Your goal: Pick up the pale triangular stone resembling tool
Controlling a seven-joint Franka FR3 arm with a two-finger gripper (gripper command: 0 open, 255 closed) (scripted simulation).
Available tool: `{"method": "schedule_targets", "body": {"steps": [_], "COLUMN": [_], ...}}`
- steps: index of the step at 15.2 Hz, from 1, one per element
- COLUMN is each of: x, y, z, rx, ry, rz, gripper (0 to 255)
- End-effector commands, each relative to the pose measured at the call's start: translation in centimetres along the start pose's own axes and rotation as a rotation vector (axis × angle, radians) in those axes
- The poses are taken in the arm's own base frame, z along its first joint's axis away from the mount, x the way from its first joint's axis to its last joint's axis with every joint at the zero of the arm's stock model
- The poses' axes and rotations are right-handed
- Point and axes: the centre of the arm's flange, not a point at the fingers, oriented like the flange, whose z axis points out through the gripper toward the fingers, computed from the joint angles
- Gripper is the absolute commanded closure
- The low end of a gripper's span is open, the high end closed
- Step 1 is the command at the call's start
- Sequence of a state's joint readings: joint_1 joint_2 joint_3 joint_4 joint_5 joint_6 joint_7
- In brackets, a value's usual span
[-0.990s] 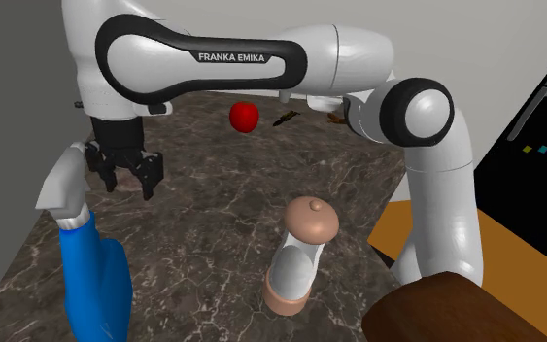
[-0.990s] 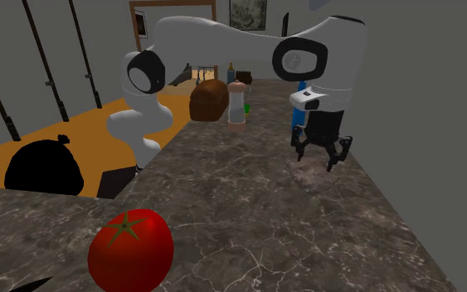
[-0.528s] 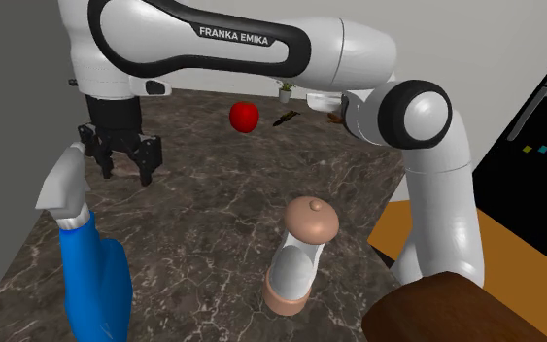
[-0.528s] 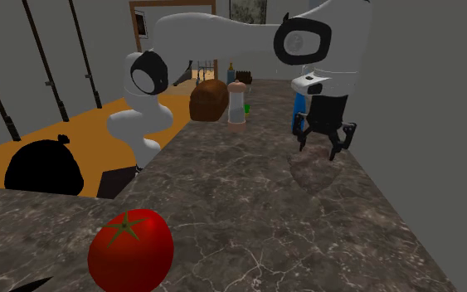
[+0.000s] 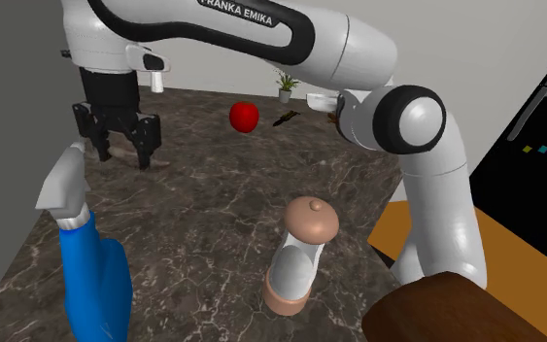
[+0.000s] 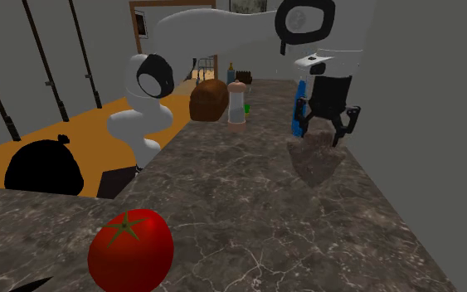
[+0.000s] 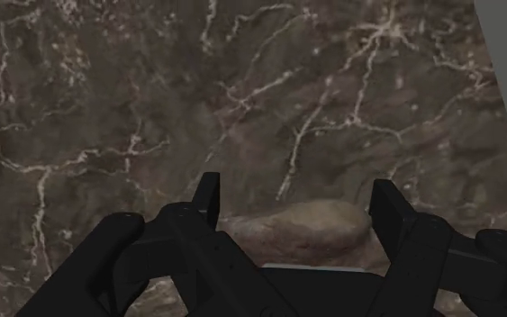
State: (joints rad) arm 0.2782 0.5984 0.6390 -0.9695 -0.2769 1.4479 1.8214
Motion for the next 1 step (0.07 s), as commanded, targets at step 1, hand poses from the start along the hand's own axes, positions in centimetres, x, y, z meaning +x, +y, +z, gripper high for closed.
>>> {"method": "schedule_targets", "body": {"steps": [1], "x": [-0.07], "y": [-0.01], "z": [-0.37], "rx": [0.000], "ry": [0.000], "rz": [0.000], "gripper": [255]}}
